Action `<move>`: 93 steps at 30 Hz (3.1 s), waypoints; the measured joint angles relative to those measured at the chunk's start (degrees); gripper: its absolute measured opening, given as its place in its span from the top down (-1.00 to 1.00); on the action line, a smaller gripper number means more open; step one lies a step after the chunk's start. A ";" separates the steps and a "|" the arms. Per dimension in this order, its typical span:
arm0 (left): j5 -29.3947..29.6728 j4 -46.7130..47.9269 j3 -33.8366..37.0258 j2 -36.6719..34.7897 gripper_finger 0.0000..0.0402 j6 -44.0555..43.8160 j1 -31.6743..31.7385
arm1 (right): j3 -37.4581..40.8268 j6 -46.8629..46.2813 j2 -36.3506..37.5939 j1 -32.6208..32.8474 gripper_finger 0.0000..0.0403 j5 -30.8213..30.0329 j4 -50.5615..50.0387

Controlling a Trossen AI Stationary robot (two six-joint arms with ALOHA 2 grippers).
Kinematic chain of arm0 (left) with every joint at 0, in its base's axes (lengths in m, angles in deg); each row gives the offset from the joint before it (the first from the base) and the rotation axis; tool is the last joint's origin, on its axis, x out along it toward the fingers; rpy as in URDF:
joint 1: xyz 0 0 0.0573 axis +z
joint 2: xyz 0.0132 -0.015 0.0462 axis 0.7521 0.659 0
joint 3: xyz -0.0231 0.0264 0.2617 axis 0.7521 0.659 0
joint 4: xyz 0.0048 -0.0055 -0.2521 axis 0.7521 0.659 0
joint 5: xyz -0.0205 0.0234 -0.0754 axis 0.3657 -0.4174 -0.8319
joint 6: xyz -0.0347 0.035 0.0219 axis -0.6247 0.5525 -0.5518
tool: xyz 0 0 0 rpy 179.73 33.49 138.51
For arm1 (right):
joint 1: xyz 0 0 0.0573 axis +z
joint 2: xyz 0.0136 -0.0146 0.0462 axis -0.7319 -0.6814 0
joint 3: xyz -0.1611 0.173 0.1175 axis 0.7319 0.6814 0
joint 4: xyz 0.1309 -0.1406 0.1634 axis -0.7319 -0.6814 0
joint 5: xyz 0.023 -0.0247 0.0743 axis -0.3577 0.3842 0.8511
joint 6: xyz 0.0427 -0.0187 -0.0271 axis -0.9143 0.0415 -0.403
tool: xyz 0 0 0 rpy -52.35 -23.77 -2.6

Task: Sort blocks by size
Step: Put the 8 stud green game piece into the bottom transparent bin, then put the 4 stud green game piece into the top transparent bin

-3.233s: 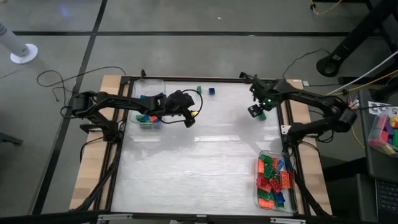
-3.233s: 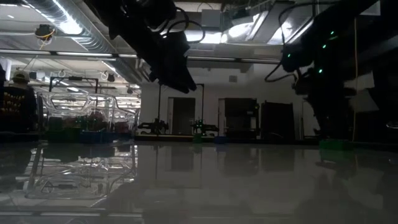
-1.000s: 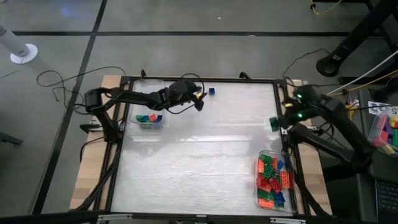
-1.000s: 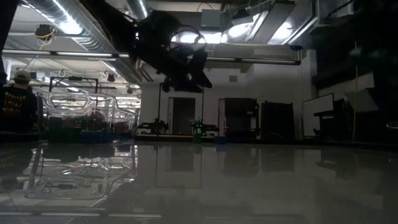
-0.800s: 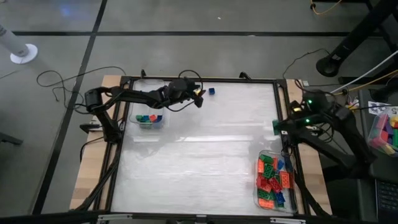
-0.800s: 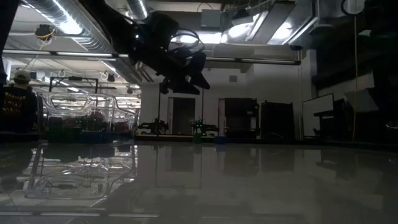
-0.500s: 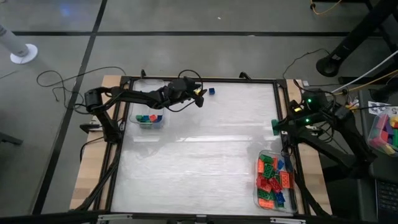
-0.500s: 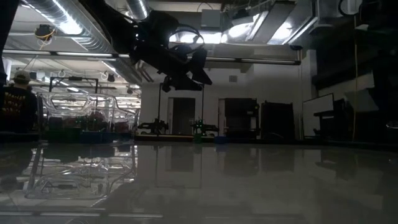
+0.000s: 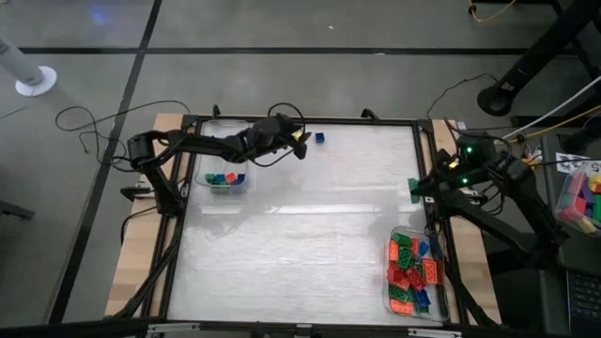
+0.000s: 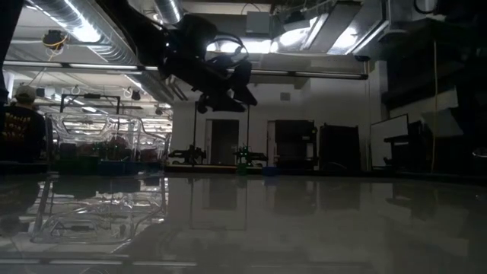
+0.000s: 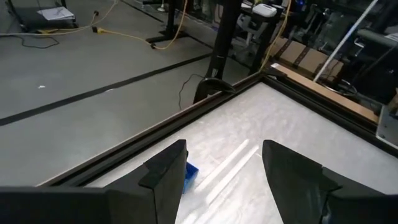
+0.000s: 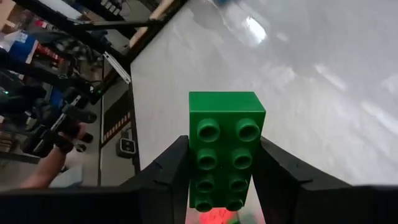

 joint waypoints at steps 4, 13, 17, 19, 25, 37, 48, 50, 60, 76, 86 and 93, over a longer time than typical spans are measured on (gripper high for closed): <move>0.08 -0.63 0.00 0.98 0.01 -0.73 0.37 | 1.76 1.59 -1.52 0.00 0.31 3.42 6.99; 0.02 -3.52 0.00 4.95 0.01 -1.11 0.32 | 4.79 2.51 -8.18 4.99 0.31 6.90 11.86; 0.04 -3.32 -0.81 5.25 0.01 0.11 0.68 | 4.77 -0.35 -7.51 13.85 0.31 3.59 14.61; 0.07 -3.19 -1.10 5.25 0.01 0.15 0.69 | 4.76 -3.37 -6.78 19.07 0.31 -0.86 15.04; 0.07 -2.97 -1.40 5.25 0.01 1.81 0.67 | 4.76 -15.81 -5.54 36.06 0.31 -14.54 14.45; 0.08 -2.73 -1.40 5.25 0.01 4.97 0.67 | 4.74 -36.74 -11.28 64.59 0.22 -32.40 13.17; 0.09 -2.78 -1.40 5.25 0.01 7.69 0.67 | 4.76 -43.83 -25.24 79.08 0.16 -34.56 13.95; 0.09 -2.78 -1.40 5.25 0.01 7.67 0.67 | 4.74 -43.82 -28.19 80.53 0.15 -34.57 13.97; 0.09 -2.70 -1.40 5.25 0.01 7.91 0.63 | 4.74 -43.74 -39.80 81.37 0.13 -29.63 13.63; 0.08 1.18 -1.38 5.22 0.01 7.89 0.63 | 4.74 -42.41 -42.19 81.37 0.13 -28.58 13.98; 0.08 1.51 -1.38 5.22 0.01 7.89 0.63 | 4.74 -45.22 -42.19 81.33 0.13 -28.08 13.11; 0.09 1.42 -1.38 5.22 0.01 7.89 0.63 | 4.49 -39.43 -39.81 80.85 0.13 -27.26 12.32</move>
